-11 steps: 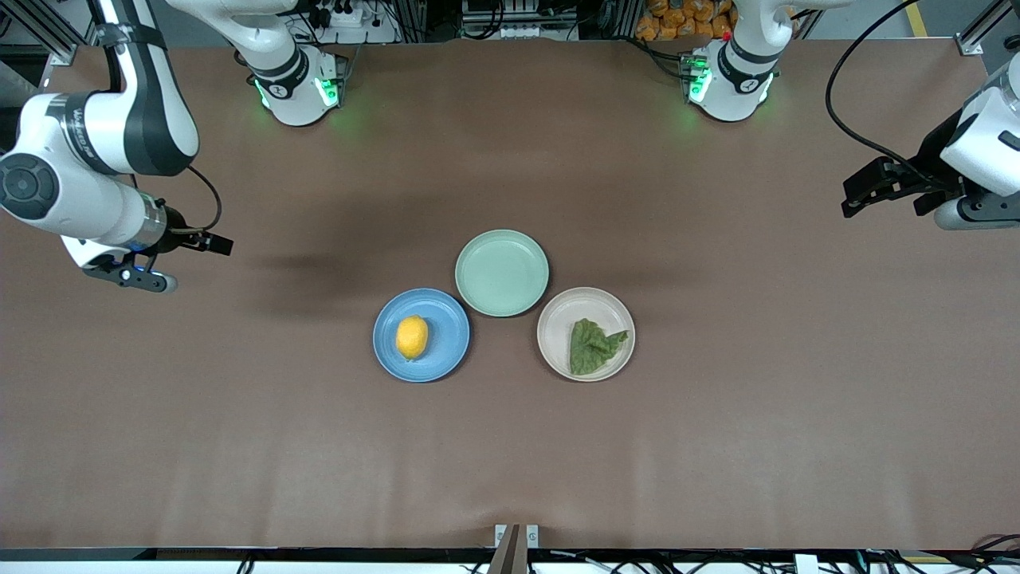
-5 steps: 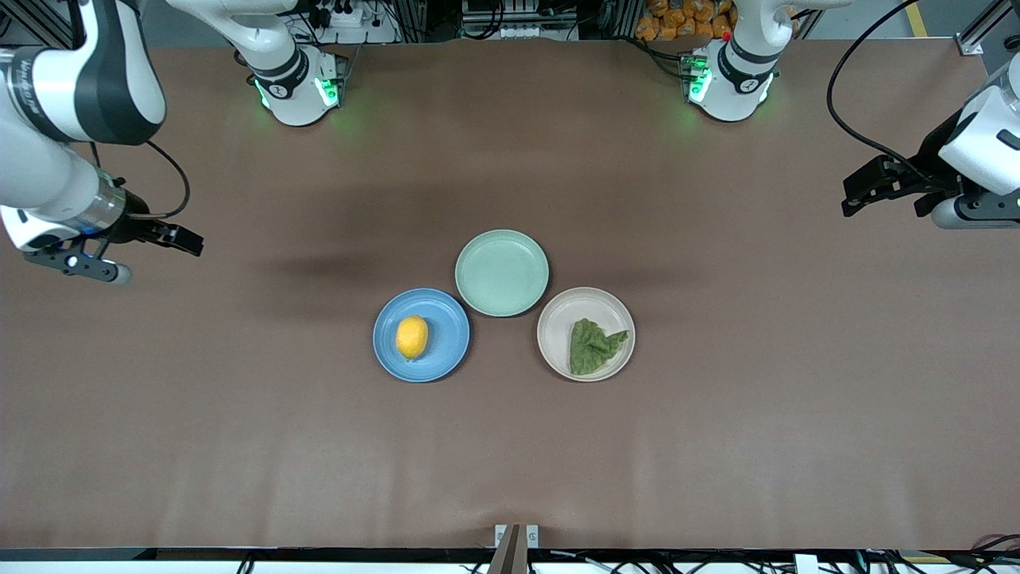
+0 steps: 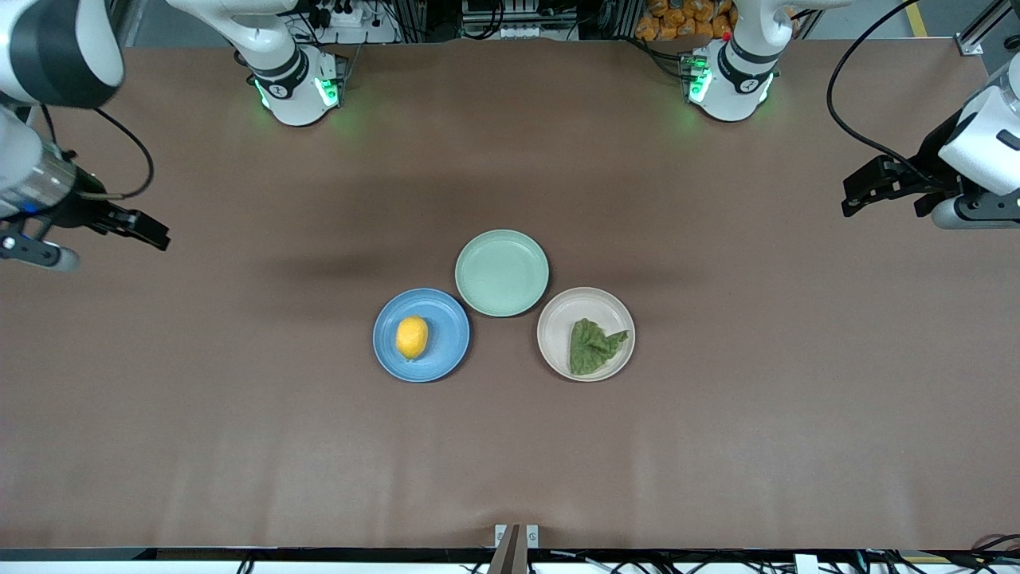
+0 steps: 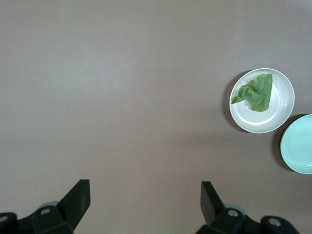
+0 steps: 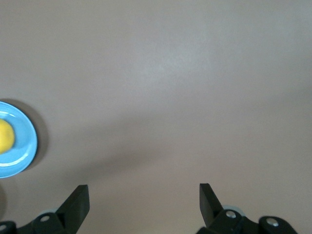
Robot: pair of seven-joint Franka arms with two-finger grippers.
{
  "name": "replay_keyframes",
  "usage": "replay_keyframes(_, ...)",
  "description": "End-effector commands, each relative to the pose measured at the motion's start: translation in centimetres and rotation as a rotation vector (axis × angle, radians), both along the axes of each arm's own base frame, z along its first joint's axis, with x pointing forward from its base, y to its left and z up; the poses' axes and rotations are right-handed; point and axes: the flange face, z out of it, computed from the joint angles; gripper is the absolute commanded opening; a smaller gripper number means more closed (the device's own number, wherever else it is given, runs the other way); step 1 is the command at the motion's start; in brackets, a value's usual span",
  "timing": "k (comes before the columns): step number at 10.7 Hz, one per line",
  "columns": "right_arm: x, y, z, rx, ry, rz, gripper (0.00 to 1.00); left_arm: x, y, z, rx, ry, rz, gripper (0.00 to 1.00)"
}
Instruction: Place lemon and lettuce in plates
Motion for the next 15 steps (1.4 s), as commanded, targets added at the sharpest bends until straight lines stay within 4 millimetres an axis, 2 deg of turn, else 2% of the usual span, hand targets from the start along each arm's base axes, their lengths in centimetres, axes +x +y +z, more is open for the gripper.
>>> replay_keyframes(1,0.0,0.2,4.1,-0.010,-0.035,0.000,1.00,-0.1,0.2,0.2,-0.010,-0.004,-0.021,1.00)
replay_keyframes(4,-0.3,0.1,7.2,-0.013,-0.049,-0.004,1.00,-0.1,0.1,0.4,-0.011,-0.008,-0.021,1.00)
replay_keyframes(6,-0.7,0.1,8.9,-0.012,-0.034,-0.009,1.00,-0.3,-1.0,0.8,-0.001,-0.017,-0.036,1.00)
replay_keyframes(8,-1.3,0.1,11.0,-0.007,-0.025,-0.012,1.00,-0.5,-1.2,0.8,0.002,-0.012,-0.028,1.00)
replay_keyframes(10,-1.7,0.1,11.9,0.001,-0.019,-0.017,1.00,-0.6,-1.2,0.9,0.001,-0.007,0.043,1.00)
replay_keyframes(12,-1.9,-0.1,12.5,0.001,0.004,-0.022,1.00,-0.4,0.0,0.9,0.004,-0.007,0.091,1.00)
replay_keyframes(15,-1.5,0.1,11.8,0.007,0.011,-0.013,1.00,-0.7,0.4,0.6,0.051,-0.001,0.040,1.00)
